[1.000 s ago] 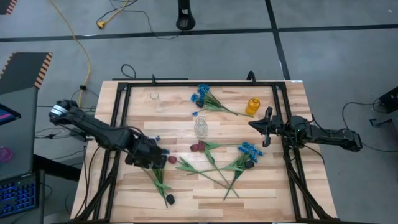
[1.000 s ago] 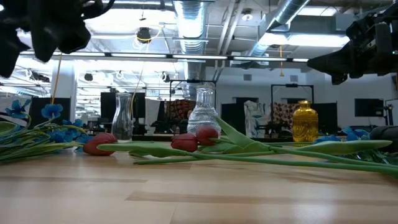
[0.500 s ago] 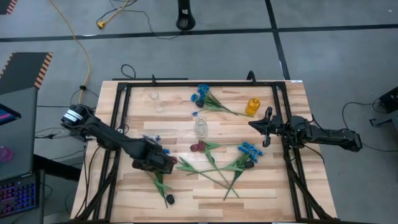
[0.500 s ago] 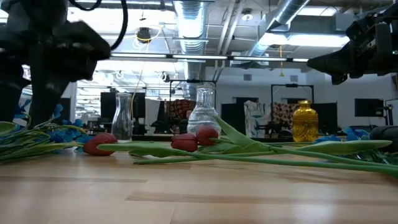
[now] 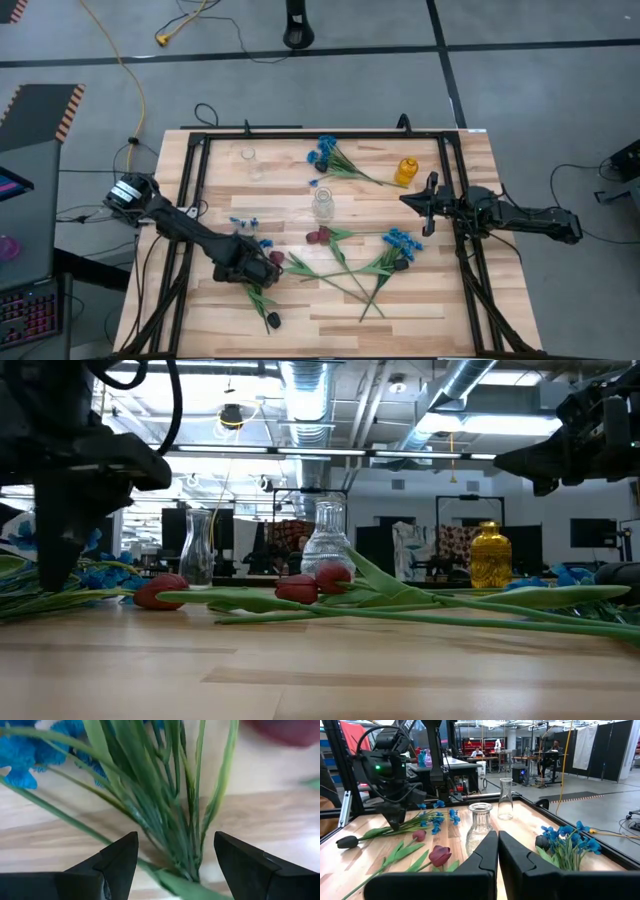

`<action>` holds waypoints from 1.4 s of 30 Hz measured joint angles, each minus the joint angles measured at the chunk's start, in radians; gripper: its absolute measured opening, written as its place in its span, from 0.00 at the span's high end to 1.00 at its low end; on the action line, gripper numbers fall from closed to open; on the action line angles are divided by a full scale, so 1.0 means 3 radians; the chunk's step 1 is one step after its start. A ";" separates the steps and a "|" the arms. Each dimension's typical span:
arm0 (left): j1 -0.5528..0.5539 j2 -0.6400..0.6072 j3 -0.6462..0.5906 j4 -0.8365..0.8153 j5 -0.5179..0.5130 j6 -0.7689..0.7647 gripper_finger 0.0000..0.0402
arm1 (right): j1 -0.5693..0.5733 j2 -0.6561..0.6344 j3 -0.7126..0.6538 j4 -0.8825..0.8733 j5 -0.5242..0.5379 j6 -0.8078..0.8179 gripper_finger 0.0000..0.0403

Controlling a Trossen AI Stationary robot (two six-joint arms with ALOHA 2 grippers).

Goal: Sort flowers into vase by color
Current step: Put the bottom left blue flower into the top transparent vase

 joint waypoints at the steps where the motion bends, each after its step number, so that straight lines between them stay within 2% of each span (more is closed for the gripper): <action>1: -0.0015 0.0000 0.0000 0.0001 -0.0053 -0.0035 0.38 | 0.0000 -0.0001 -0.0001 0.0001 0.0000 0.0000 0.89; 22: -0.0039 0.0007 -0.0056 0.0030 -0.0224 -0.0237 0.38 | 0.0000 0.0000 -0.0001 0.0007 0.0000 0.0000 0.89; 33: -0.0035 0.0311 0.0030 0.0045 -0.0127 -0.0275 0.39 | 0.0001 -0.0002 0.0000 0.0014 -0.0001 0.0000 0.89; 37: -0.0035 0.0276 0.0081 -0.0047 -0.0155 -0.0258 0.47 | 0.0001 -0.0001 0.0000 0.0014 -0.0003 -0.0001 0.89; 42: -0.0034 0.0254 0.0142 -0.0090 -0.0261 -0.0246 0.65 | 0.0001 -0.0001 -0.0001 0.0014 -0.0003 0.0000 0.89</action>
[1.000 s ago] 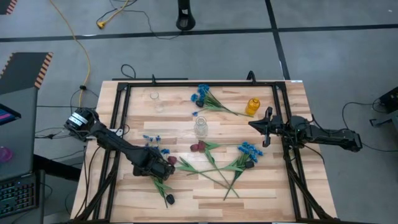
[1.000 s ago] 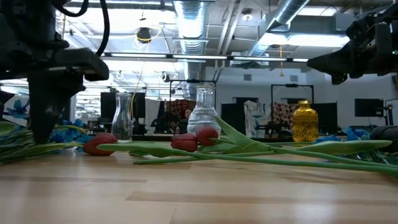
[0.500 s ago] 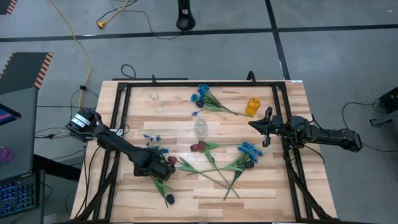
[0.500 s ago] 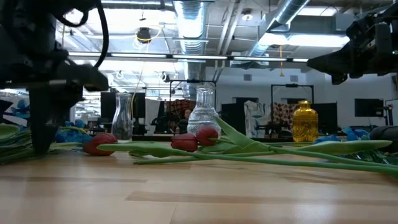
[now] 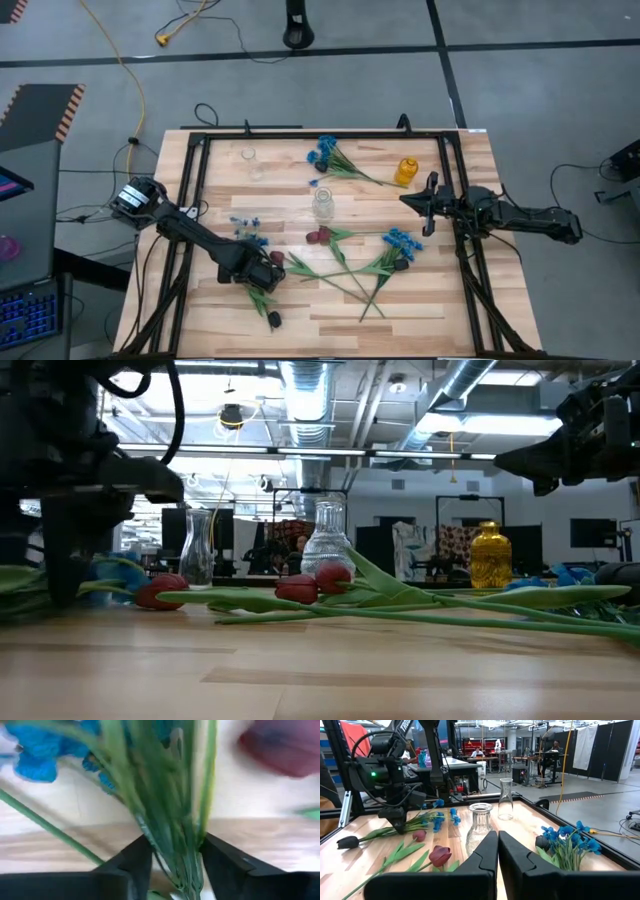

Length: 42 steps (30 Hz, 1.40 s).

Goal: Sort flowers into vase by color
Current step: Put the bottom left blue flower into the top transparent vase

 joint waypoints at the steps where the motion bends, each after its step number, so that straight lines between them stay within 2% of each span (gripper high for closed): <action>1: 0.0002 0.0000 -0.0003 -0.0004 -0.0028 -0.0003 0.69 | 0.0000 -0.0001 0.0001 0.0000 0.0000 0.0000 0.89; 7: 0.0001 -0.0001 -0.0003 0.0098 -0.0362 0.0020 0.93 | 0.0001 0.0001 0.0000 0.0000 -0.0001 0.0000 0.89; 9: 0.0003 -0.0003 -0.0003 0.0128 -0.0420 0.0054 0.98 | 0.0001 0.0001 0.0001 0.0000 -0.0001 0.0000 0.89; 17: 0.0048 -0.0137 -0.0003 0.0066 -0.0607 0.0197 0.99 | 0.0001 0.0001 0.0000 0.0000 -0.0003 0.0000 0.89; 27: 0.0072 -0.0844 -0.0003 -0.0556 -0.1134 0.0396 1.00 | 0.0003 0.0001 0.0001 -0.0001 -0.0003 0.0000 0.89; 30: 0.0104 -0.1075 -0.0003 -0.0609 -0.1455 0.0559 1.00 | 0.0003 -0.0001 0.0000 0.0000 -0.0003 0.0000 0.89; 34: 0.0175 -0.1361 -0.0003 -0.0611 -0.2104 0.0792 1.00 | 0.0003 -0.0001 0.0000 -0.0001 -0.0004 0.0000 0.89; 42: 0.0455 -0.1798 -0.0003 -0.0608 -0.3494 0.1761 1.00 | 0.0003 -0.0001 0.0000 -0.0001 -0.0003 0.0000 0.89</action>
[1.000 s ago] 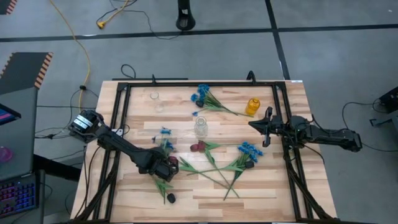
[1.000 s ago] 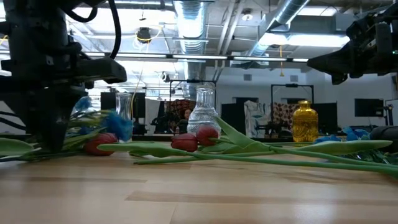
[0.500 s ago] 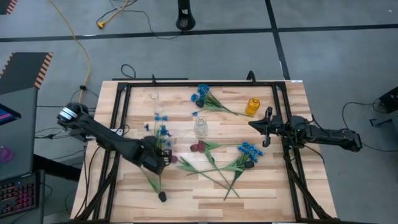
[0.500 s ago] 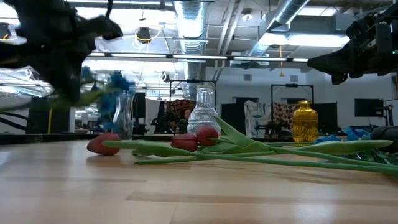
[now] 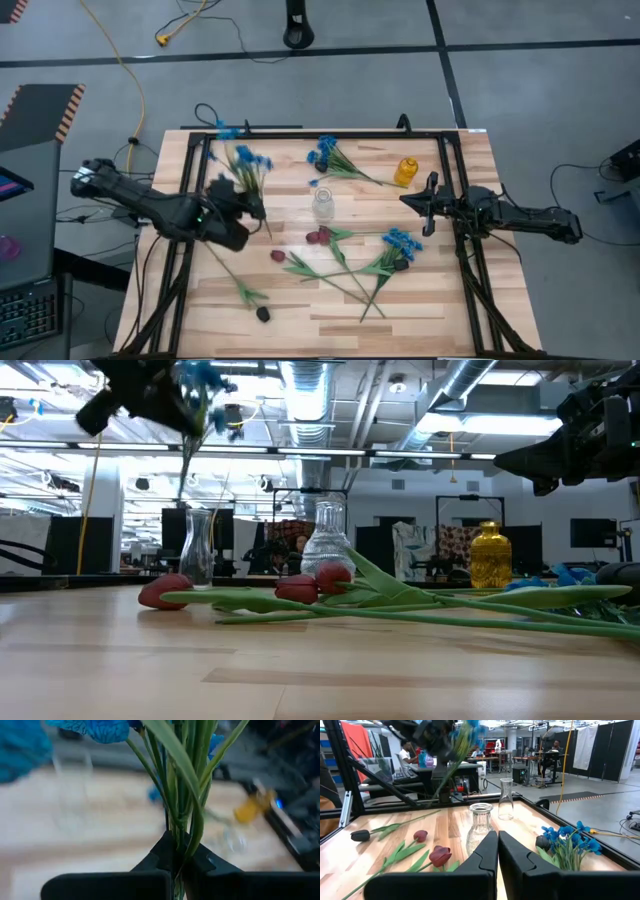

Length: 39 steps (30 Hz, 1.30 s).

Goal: Sort flowers into vase by color
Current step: Put the bottom left blue flower into the top transparent vase

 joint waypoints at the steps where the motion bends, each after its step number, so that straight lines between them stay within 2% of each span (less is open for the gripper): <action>1: 0.0057 -0.0048 0.0000 0.0000 -0.0126 0.0137 1.00 | 0.0000 0.0001 0.0000 0.0000 0.0000 0.0000 0.89; 7: 0.0473 -0.0355 0.0001 0.0010 -0.0722 0.0740 1.00 | 0.0000 0.0000 0.0001 0.0000 0.0000 0.0000 0.89; 16: 0.1220 -0.0688 0.0001 0.0172 -0.0832 0.1307 1.00 | 0.0000 0.0000 0.0001 0.0000 0.0001 0.0000 0.89; 19: 0.1438 -0.0700 0.0001 0.0381 -0.0879 0.1730 1.00 | 0.0000 0.0000 0.0000 0.0000 0.0001 0.0001 0.89; 22: 0.1636 -0.0696 0.0001 0.0773 -0.0673 0.2393 1.00 | 0.0000 0.0000 0.0001 0.0000 0.0001 0.0001 0.89; 27: 0.1929 -0.0688 0.0001 0.1723 0.0017 0.3807 1.00 | 0.0000 0.0001 0.0001 0.0001 0.0002 0.0001 0.89; 30: 0.2099 -0.0689 0.0003 0.2137 0.0378 0.4403 1.00 | 0.0000 0.0000 0.0001 0.0000 0.0003 0.0001 0.89; 33: 0.2286 -0.0690 -0.0033 0.2313 0.0608 0.4654 1.00 | 0.0000 0.0001 0.0000 0.0000 0.0003 0.0000 0.89; 39: 0.2667 -0.0688 -0.0342 0.2500 0.0923 0.4702 1.00 | 0.0000 0.0001 0.0001 0.0001 0.0003 0.0001 0.89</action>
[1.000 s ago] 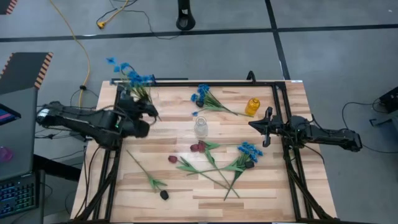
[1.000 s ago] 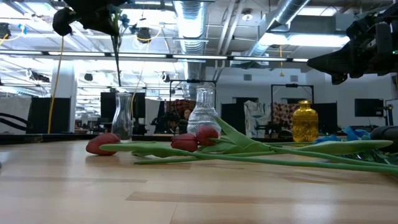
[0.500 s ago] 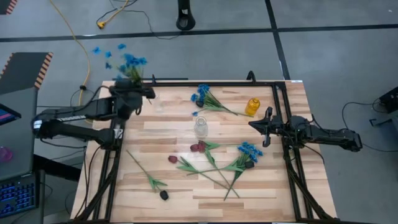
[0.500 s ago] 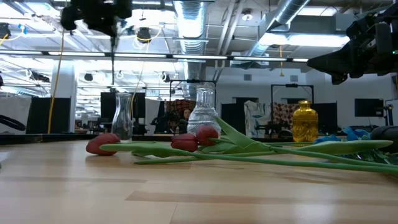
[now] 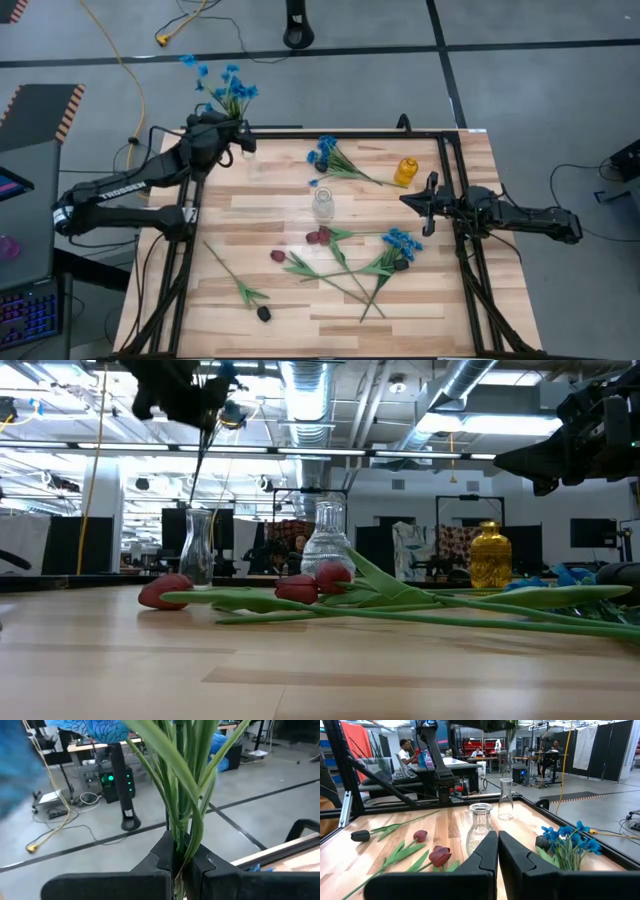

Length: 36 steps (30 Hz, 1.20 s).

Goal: Sort flowers into vase by color
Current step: Put the bottom left blue flower into the top transparent vase

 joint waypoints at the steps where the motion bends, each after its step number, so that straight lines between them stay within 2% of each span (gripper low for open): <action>1: 0.0056 0.0000 -0.0077 0.0141 0.0101 0.0027 1.00 | 0.0000 0.0001 0.0000 0.0001 0.0000 0.0000 0.89; 4: 0.0170 0.0001 -0.0276 0.0544 0.0371 0.0115 1.00 | 0.0000 -0.0001 0.0001 0.0001 0.0000 0.0000 0.89; 7: 0.0242 -0.0003 -0.0369 0.0756 0.0462 0.0197 1.00 | 0.0000 0.0000 0.0000 0.0000 0.0001 0.0002 0.89; 15: 0.0256 0.0000 -0.0498 0.0718 0.0497 0.0177 0.99 | 0.0000 0.0000 0.0000 0.0000 0.0001 0.0003 0.89; 23: 0.0255 0.0000 -0.0562 0.0592 0.0507 -0.0072 0.97 | 0.0000 0.0000 0.0000 0.0001 0.0003 0.0001 0.89; 31: 0.0255 0.0000 -0.0562 0.0454 0.0803 -0.0235 0.97 | 0.0000 -0.0001 -0.0001 -0.0001 0.0003 0.0000 0.89; 36: 0.0255 0.0000 -0.0562 0.0455 0.0817 -0.0185 0.96 | -0.0001 0.0000 0.0000 0.0000 0.0003 0.0000 0.89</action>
